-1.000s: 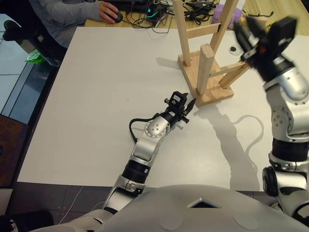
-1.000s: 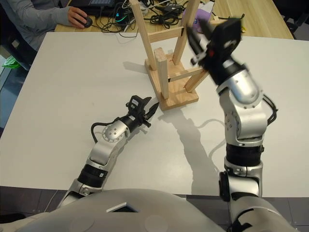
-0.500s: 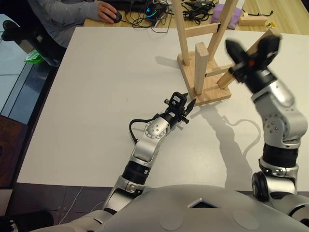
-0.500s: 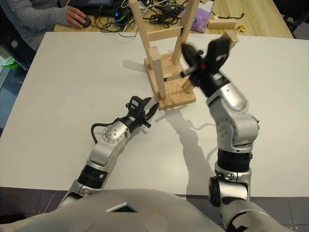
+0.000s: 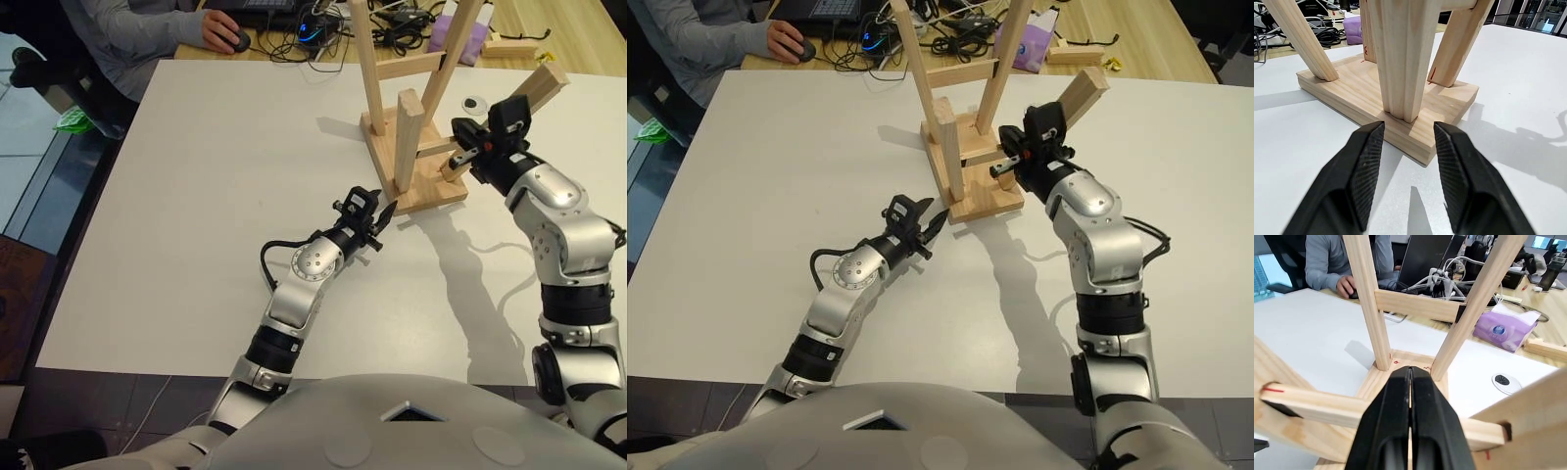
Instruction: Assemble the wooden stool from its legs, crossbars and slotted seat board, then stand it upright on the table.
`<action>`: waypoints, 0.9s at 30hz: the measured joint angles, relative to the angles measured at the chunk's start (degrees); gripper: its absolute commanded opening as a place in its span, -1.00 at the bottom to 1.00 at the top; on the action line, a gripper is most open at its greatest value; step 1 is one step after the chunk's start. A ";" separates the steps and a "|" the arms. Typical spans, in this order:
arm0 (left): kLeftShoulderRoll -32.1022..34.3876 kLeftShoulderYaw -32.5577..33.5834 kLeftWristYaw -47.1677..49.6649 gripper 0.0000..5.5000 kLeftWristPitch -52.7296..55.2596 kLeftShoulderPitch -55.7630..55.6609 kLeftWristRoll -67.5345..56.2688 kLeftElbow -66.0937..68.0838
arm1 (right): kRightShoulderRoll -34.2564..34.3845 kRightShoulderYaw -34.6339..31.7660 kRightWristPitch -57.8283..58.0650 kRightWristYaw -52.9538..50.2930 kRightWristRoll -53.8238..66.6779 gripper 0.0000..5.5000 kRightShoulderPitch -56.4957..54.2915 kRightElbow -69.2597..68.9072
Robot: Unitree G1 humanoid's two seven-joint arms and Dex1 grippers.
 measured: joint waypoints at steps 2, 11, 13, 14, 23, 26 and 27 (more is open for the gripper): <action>0.36 0.27 -0.10 -0.33 0.27 0.00 -0.04 -0.55 | 1.52 -2.64 -4.47 0.35 1.07 -0.99 1.57 -0.39; 1.00 1.01 0.17 -0.33 0.15 -0.17 0.07 -0.94 | -3.92 -9.44 -2.28 13.86 16.88 -0.99 3.22 -13.29; 0.56 1.27 2.01 -0.33 -1.79 -1.69 1.61 0.02 | -6.45 -9.31 1.11 16.95 20.48 -0.99 3.80 -15.92; 0.34 1.20 3.20 -0.33 -3.12 -3.11 3.03 1.11 | -7.91 -9.12 2.45 18.45 21.54 -0.99 4.47 -17.01; -4.39 -1.06 8.70 -0.33 -9.75 -15.64 9.12 14.88 | -24.82 -9.05 9.87 35.84 27.33 -0.99 16.31 -22.51; -6.04 -4.77 6.58 -0.33 -11.15 -16.62 10.08 17.11 | -31.66 -7.82 5.82 42.65 21.03 -0.99 21.93 -19.64; -6.30 -6.27 5.90 -0.33 -11.84 -17.34 10.12 18.02 | -33.70 -6.92 4.19 44.21 18.27 -0.99 23.85 -17.46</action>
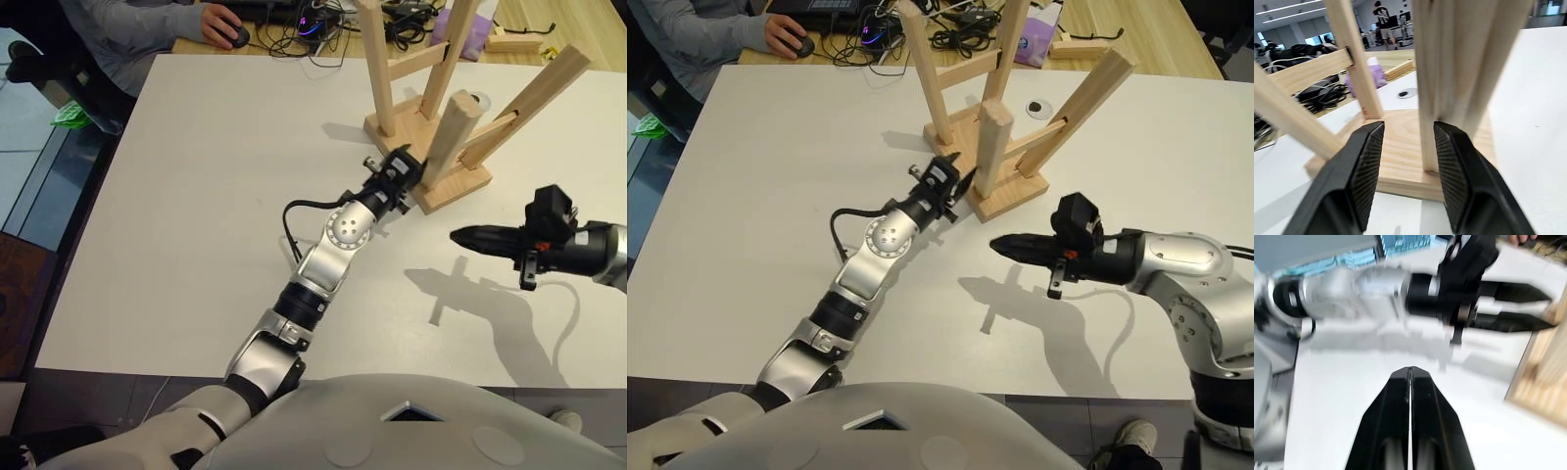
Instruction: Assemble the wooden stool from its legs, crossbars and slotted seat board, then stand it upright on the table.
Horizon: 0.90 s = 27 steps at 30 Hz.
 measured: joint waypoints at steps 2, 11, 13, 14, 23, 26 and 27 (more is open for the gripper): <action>-1.15 -1.78 -0.41 -0.33 -1.71 -2.70 0.56 4.01 | -2.23 1.83 -2.60 2.38 -4.10 -0.99 2.95 3.32; -5.28 0.43 0.89 -0.33 -10.40 -9.73 0.38 29.42 | -0.23 11.37 -5.65 0.54 -12.17 -0.99 3.52 4.99; -5.29 0.32 0.70 -0.33 -11.22 -9.76 0.43 31.99 | 0.96 12.56 -5.90 -2.62 -14.89 -0.99 2.81 5.31; -5.29 0.05 0.43 -0.33 -11.65 -9.76 0.46 32.78 | 2.79 12.74 -6.51 -5.82 -16.87 -0.93 1.51 6.16; -1.02 0.04 -6.16 -0.33 -2.18 -4.13 -0.03 -3.72 | 16.11 10.35 -21.60 -25.42 -27.37 -0.38 -3.22 25.45; 6.23 3.49 -6.74 -0.33 5.66 6.95 -0.03 -14.17 | 18.63 7.50 -24.71 -27.12 -26.86 -0.16 -8.57 32.27; 7.90 4.43 -6.79 -0.33 8.38 10.49 -0.07 -17.97 | 20.36 5.42 -25.74 -28.57 -25.76 -0.11 -11.56 34.08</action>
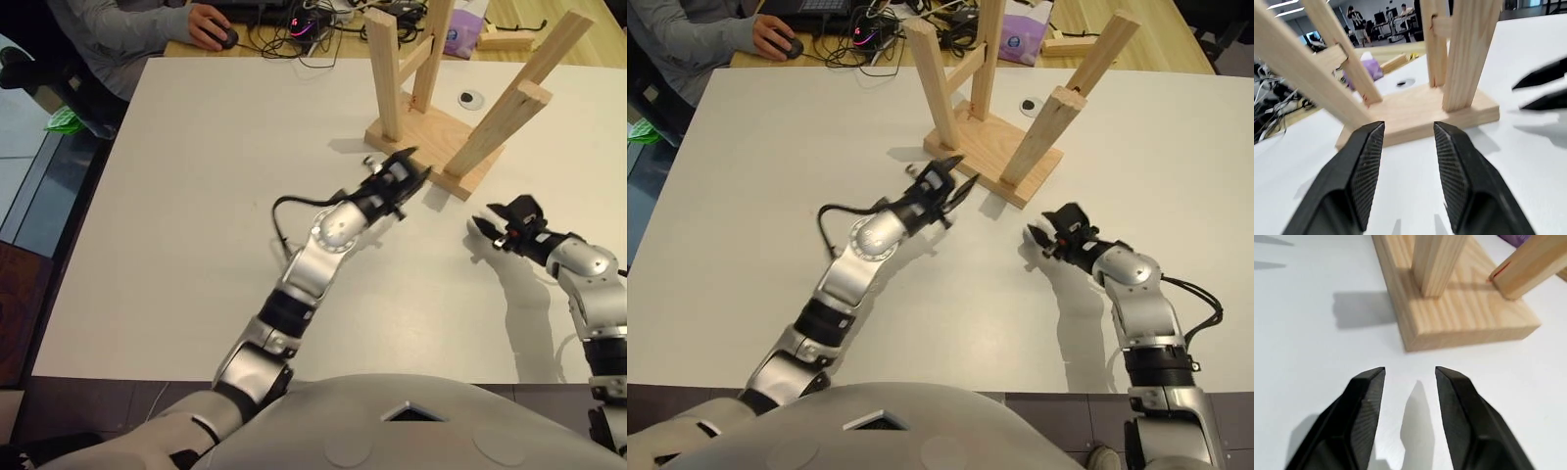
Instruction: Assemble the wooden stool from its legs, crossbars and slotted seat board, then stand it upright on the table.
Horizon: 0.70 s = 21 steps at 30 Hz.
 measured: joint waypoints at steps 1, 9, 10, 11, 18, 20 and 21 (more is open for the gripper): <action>0.39 0.16 0.00 -0.33 0.90 1.13 -0.03 -1.60 | 0.41 -0.89 -0.68 -0.57 0.57 -0.03 -1.38 0.45; 1.70 1.61 -0.01 -0.33 4.73 3.81 -0.31 -5.32 | 2.54 -2.34 -1.32 2.58 2.22 0.20 -8.15 6.81; 1.76 2.01 -0.06 -0.33 4.79 3.80 -0.62 -5.32 | 2.88 -1.54 -1.28 4.01 2.22 0.20 -9.36 8.01; 1.89 2.12 -0.09 -0.33 4.85 3.79 -0.68 -5.32 | 3.25 -0.94 -1.29 5.03 2.20 0.20 -9.98 9.06; 2.15 1.99 -0.81 -0.33 4.94 3.79 -1.48 -5.26 | 4.32 1.67 -3.97 8.10 -0.29 0.20 -13.45 16.34; 2.16 1.96 -1.13 -0.33 4.94 3.79 -1.71 -5.15 | 5.31 1.71 -5.58 7.24 -1.06 0.20 -14.98 18.31; 2.15 1.94 -1.22 -0.33 4.94 3.78 -1.76 -5.13 | 6.17 1.81 -6.05 6.86 -1.60 0.20 -15.79 19.06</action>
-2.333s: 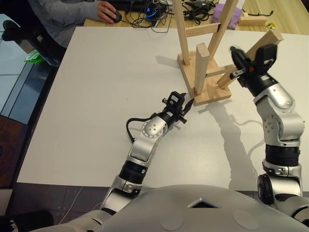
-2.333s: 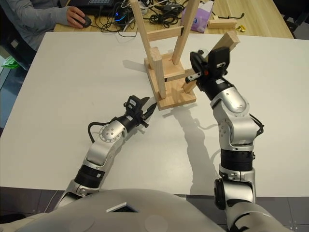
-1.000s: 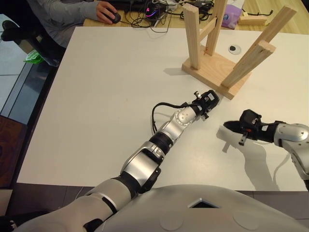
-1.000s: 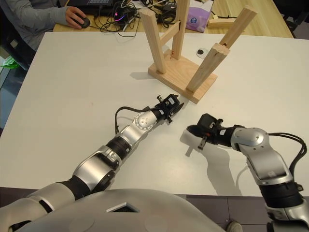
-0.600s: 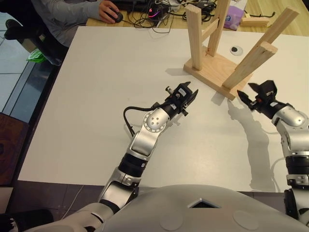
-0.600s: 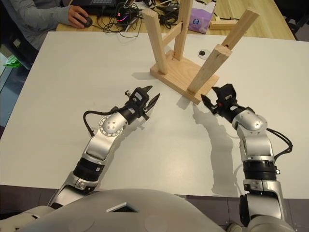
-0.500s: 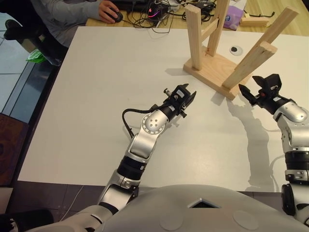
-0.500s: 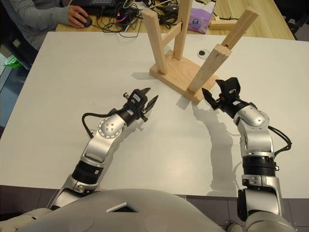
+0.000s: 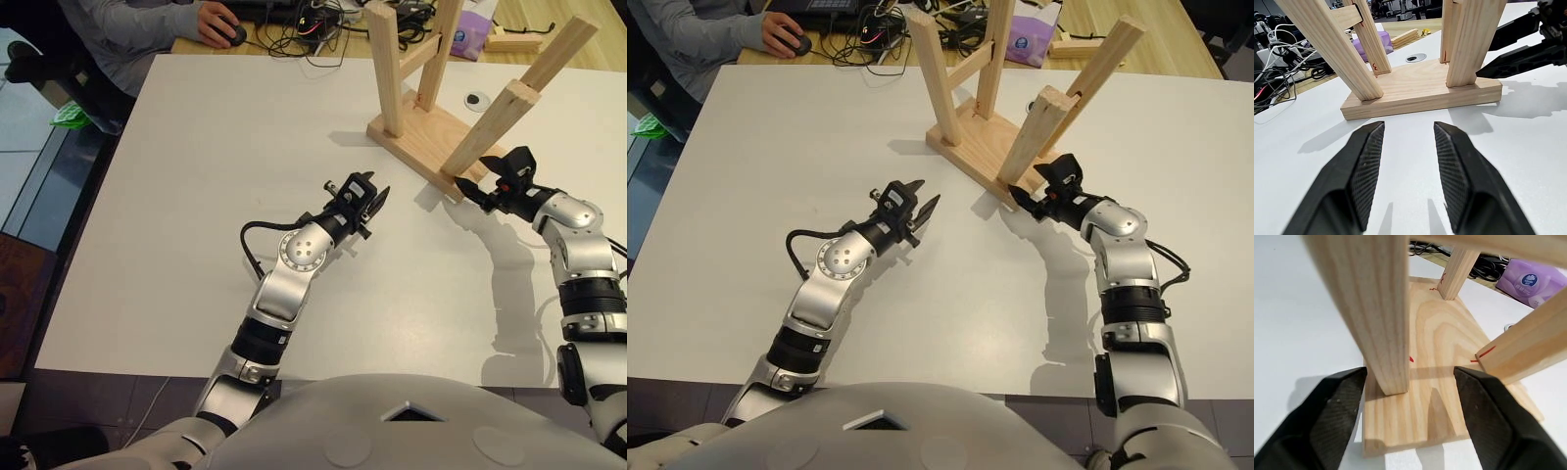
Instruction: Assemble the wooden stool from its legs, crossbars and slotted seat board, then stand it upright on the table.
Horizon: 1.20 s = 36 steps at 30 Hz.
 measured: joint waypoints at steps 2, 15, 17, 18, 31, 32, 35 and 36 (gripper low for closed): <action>0.01 0.01 -0.10 -0.33 0.00 -0.03 -0.01 0.07 | 0.88 0.88 -0.27 0.21 -0.23 0.20 -0.74 1.43; -0.13 0.44 0.31 -0.33 -0.14 -1.05 -0.51 0.58 | 2.47 1.59 2.70 7.27 0.04 -0.52 -6.74 11.38; -0.16 2.06 0.47 -0.33 -0.14 -1.14 -1.42 0.58 | 1.90 2.13 2.10 9.05 -0.27 -0.58 -7.36 12.26; 0.56 3.69 0.72 -0.33 -0.14 -1.32 -2.11 0.58 | 1.25 2.67 1.60 10.59 -0.41 -0.59 -7.41 12.78; 8.97 10.63 -5.38 -0.33 -0.64 -3.33 -6.25 -0.02 | -4.32 6.76 -4.25 27.31 2.17 -0.60 -0.05 5.05; 9.96 10.27 -6.27 -0.33 -0.57 -2.63 -6.26 -0.04 | -5.54 6.90 -4.42 28.27 2.35 -0.60 1.63 2.80; 11.26 8.49 -8.67 -0.33 0.01 -1.47 -6.20 -0.09 | -8.68 8.26 -5.12 32.98 3.20 -0.60 5.63 -2.13; 11.65 8.01 -9.13 -0.33 0.01 -0.67 -6.15 -0.14 | -8.98 8.54 -5.09 32.99 3.19 -0.60 6.24 -2.94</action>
